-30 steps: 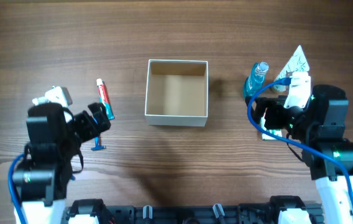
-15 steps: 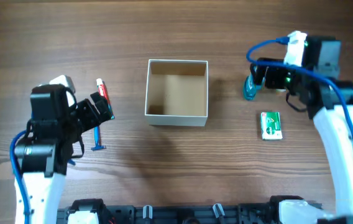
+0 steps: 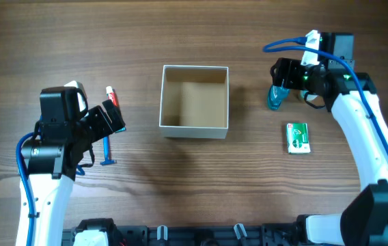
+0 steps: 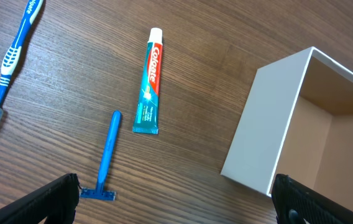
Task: Pack container
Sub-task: 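Reach the right gripper to the blue Listerine bottle and grasp it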
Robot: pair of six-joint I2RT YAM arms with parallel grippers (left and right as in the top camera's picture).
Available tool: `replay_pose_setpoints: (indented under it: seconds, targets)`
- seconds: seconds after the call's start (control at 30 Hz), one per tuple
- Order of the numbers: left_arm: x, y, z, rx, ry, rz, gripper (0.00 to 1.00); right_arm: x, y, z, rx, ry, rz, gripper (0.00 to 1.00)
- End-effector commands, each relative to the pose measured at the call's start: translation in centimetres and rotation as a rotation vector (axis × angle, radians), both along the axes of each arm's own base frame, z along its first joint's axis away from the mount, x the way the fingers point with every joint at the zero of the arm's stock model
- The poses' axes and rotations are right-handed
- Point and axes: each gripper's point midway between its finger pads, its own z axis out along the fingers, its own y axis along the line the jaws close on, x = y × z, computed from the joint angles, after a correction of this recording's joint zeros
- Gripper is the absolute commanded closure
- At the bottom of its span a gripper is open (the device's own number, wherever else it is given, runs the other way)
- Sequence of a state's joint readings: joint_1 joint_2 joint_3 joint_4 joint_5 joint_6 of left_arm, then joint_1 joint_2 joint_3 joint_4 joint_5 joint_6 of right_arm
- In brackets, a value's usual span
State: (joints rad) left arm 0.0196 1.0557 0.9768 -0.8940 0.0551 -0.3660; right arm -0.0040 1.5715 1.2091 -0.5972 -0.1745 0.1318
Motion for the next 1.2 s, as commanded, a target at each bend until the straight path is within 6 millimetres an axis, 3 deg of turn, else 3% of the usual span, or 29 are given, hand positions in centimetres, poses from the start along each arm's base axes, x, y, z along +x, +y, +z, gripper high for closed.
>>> replay_pose_setpoints:
  seconds: [0.0,0.27,0.4,0.5,0.6,0.97,1.17]
  targets:
    - [0.31,-0.66,0.7,-0.03,-0.018,-0.015,0.0,0.89,-0.07,-0.66,-0.011,0.008,-0.011,0.18]
    - [0.32,-0.66,0.71,-0.03,-0.019,-0.015,0.0,1.23,-0.09,-0.62,0.0,0.0,-0.029,0.29]
    - [0.32,-0.66,0.71,-0.03,-0.019,-0.015,0.0,1.24,-0.13,-0.62,-0.001,-0.001,-0.03,0.47]
    - [0.32,-0.66,0.71,-0.03,-0.019,-0.015,0.0,1.23,-0.13,-0.63,-0.001,0.0,-0.029,0.49]
    - [0.32,-0.66,0.71,-0.03,-0.019,-0.015,0.0,1.22,-0.13,-0.64,-0.001,0.0,-0.029,0.59]
    - [0.32,-0.66,0.71,-0.03,-0.019,-0.015,0.0,1.21,-0.13,-0.64,-0.002,0.001,-0.029,0.75]
    - [0.32,-0.66,0.71,-0.03,-0.019,-0.015,0.0,1.28,-0.13,-0.59,-0.002,-0.003,-0.029,0.91]
